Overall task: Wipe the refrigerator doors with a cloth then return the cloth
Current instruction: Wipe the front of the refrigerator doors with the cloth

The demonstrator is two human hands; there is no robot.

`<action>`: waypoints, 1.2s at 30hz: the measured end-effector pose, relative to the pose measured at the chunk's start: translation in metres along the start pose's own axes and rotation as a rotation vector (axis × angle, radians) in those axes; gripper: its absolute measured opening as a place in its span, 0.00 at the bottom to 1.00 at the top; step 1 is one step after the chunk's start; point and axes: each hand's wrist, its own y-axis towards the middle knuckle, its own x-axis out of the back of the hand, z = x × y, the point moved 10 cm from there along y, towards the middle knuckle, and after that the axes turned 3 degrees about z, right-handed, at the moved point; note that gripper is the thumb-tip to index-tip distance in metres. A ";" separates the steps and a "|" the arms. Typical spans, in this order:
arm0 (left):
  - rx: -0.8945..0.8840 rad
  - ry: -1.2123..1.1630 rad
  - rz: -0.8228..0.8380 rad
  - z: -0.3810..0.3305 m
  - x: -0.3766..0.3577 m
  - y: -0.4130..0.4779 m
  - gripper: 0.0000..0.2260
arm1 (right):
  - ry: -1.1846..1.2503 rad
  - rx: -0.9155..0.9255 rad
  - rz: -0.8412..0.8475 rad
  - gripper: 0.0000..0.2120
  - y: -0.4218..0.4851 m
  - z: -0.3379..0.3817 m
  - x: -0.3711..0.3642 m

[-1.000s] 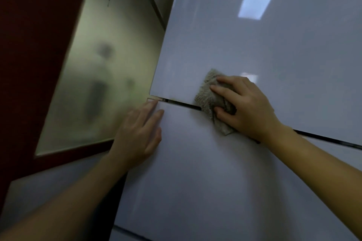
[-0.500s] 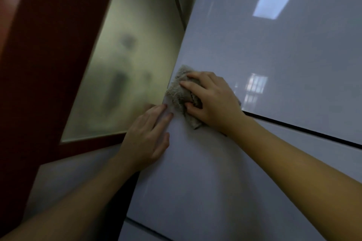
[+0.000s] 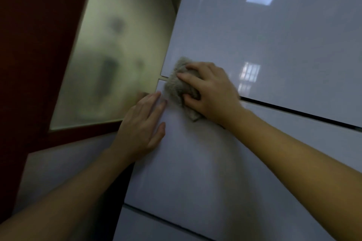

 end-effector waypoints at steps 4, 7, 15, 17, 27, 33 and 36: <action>0.009 0.020 0.019 0.002 0.000 0.000 0.25 | -0.007 0.012 -0.005 0.25 0.031 0.025 -0.016; 0.009 0.031 0.025 0.002 0.000 -0.003 0.26 | -0.009 0.029 0.006 0.26 0.024 0.021 -0.014; 0.023 -0.002 0.045 0.000 -0.002 -0.003 0.26 | -0.034 0.009 -0.022 0.24 -0.039 -0.021 0.025; 0.029 -0.011 0.040 -0.001 -0.002 -0.001 0.26 | -0.060 -0.010 -0.035 0.24 -0.062 -0.036 0.038; -0.048 0.006 0.014 -0.059 -0.003 0.045 0.25 | -0.140 -0.129 -0.048 0.24 -0.150 -0.089 0.083; -0.107 -0.061 -0.066 -0.128 -0.009 0.080 0.25 | -0.142 -0.318 -0.131 0.24 -0.197 -0.130 0.117; -0.135 -0.044 -0.086 -0.143 -0.010 0.086 0.25 | -0.140 -0.436 -0.201 0.24 -0.232 -0.157 0.140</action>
